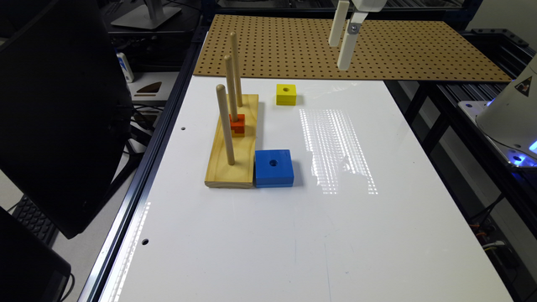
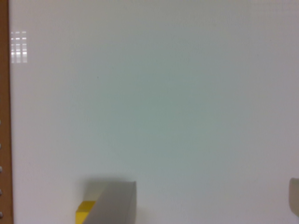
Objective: Pick up yellow block.
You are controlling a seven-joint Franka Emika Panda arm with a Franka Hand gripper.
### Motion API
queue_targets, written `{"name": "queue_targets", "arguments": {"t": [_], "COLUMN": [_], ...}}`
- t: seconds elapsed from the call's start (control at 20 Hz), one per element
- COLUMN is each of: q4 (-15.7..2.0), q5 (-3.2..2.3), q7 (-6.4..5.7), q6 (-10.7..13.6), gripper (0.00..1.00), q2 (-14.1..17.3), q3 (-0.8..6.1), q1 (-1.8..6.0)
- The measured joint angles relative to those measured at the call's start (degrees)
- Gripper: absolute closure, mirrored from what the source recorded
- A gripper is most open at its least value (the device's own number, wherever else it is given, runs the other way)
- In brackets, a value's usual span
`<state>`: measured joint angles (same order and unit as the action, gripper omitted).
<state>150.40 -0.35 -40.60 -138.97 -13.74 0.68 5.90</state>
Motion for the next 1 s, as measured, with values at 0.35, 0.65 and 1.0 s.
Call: {"name": "queue_targets", "arguments": {"t": [0.35,0.65,1.0], "q4": [-3.47,-7.27,-8.09], "q5": [-0.02,-0.02,-0.05], "q7": [1.0,1.11,1.27], "q6": [0.0,0.0,0.0], "gripper": [0.0,0.0,0.0], "q2": [3.0,7.3,8.2], "q3": [-0.03,-0.04,-0.05], "q1": [1.37,1.5,1.77]}}
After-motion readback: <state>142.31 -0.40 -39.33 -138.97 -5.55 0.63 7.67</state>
